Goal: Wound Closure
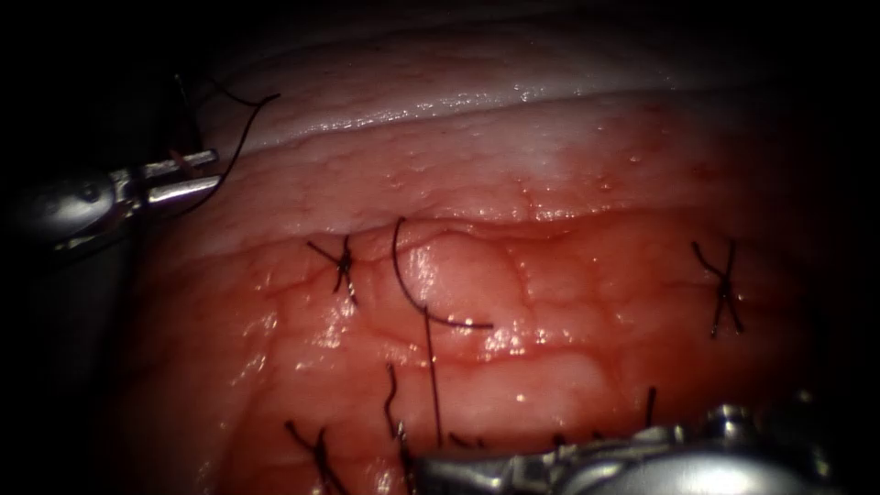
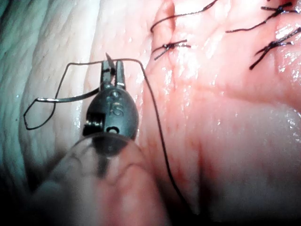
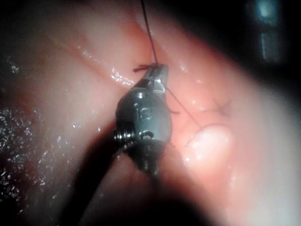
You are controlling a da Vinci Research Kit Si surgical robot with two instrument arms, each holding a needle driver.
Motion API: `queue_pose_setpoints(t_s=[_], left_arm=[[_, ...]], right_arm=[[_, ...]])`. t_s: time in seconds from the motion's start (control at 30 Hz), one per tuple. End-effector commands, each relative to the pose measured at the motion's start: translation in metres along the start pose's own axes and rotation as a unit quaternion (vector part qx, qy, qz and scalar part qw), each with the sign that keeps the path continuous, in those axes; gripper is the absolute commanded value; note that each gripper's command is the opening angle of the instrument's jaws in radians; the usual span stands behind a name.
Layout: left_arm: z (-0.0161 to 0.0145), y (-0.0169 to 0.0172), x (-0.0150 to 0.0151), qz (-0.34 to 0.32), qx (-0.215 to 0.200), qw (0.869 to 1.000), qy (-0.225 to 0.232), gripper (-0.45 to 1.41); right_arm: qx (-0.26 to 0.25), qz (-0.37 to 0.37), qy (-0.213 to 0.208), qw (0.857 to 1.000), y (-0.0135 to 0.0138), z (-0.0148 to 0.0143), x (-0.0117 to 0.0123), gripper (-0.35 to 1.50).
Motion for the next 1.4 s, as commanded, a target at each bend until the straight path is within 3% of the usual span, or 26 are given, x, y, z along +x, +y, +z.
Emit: queue_pose_setpoints(t_s=[0.03, 0.2, 0.67, 0.7, 0.73, 0.77, 0.83, 0.87, 1.1, 1.17, 1.3, 1.33, 1.37, 1.4], left_arm=[[0.0007, 0.0000, -0.0003, 0.000, 0.000, 1.000, 0.001, -0.45], [0.0007, 0.0000, -0.0003, 0.000, 0.000, 1.000, 0.001, -0.45], [0.0009, 0.0001, -0.0002, 0.000, 0.000, 1.000, -0.001, -0.45], [0.0009, 0.0001, -0.0002, 0.001, -0.001, 1.000, -0.002, -0.45], [0.0010, 0.0002, -0.0002, 0.001, 0.000, 1.000, -0.002, -0.45], [0.0010, 0.0002, -0.0002, 0.001, 0.000, 1.000, -0.002, -0.45], [0.0013, 0.0002, -0.0001, 0.000, 0.002, 1.000, -0.003, -0.45], [0.0017, 0.0001, -0.0001, -0.001, 0.003, 1.000, -0.003, -0.45], [0.0040, -0.0018, -0.0014, 0.002, 0.007, 1.000, -0.004, -0.45], [0.0056, -0.0029, -0.0024, 0.002, 0.013, 1.000, -0.007, -0.45], [0.0072, -0.0038, -0.0037, 0.006, 0.019, 1.000, -0.007, -0.45], [0.0079, -0.0041, -0.0044, 0.008, 0.024, 1.000, -0.009, -0.45], [0.0079, -0.0041, -0.0044, 0.008, 0.024, 1.000, -0.009, -0.45], [0.0088, -0.0042, -0.0052, 0.012, 0.027, 0.999, -0.013, -0.45]], right_arm=[[0.002, 0.000, 0.001, 1.000, -0.0007, 0.0006, 0.0006, -0.35], [0.010, 0.001, -0.004, 1.000, -0.0018, -0.0002, 0.0026, -0.35], [0.017, -0.013, -0.006, 1.000, -0.0031, -0.0006, 0.0039, -0.35], [0.017, -0.027, -0.008, 0.999, -0.0029, -0.0005, 0.0038, -0.08], [0.012, -0.024, -0.004, 1.000, -0.0022, -0.0005, 0.0034, 0.69], [0.012, -0.024, -0.004, 1.000, -0.0022, -0.0005, 0.0034, 0.69], [-0.006, -0.049, 0.005, 0.999, -0.0007, -0.0007, 0.0022, 1.33], [-0.021, -0.054, 0.011, 0.998, 0.0002, -0.0013, 0.0010, 1.45], [-0.044, -0.066, -0.033, 0.996, 0.0024, -0.0057, -0.0035, 1.47], [-0.045, -0.059, -0.054, 0.996, 0.0047, -0.0079, -0.0054, 1.23], [-0.086, 0.011, -0.067, 0.994, 0.0075, -0.0083, -0.0073, 1.13], [-0.120, 0.054, -0.064, 0.989, 0.0086, -0.0075, -0.0082, 1.05], [-0.120, 0.054, -0.064, 0.989, 0.0086, -0.0075, -0.0082, 1.05], [-0.151, 0.085, -0.055, 0.983, 0.0095, -0.0060, -0.0091, 1.15]])
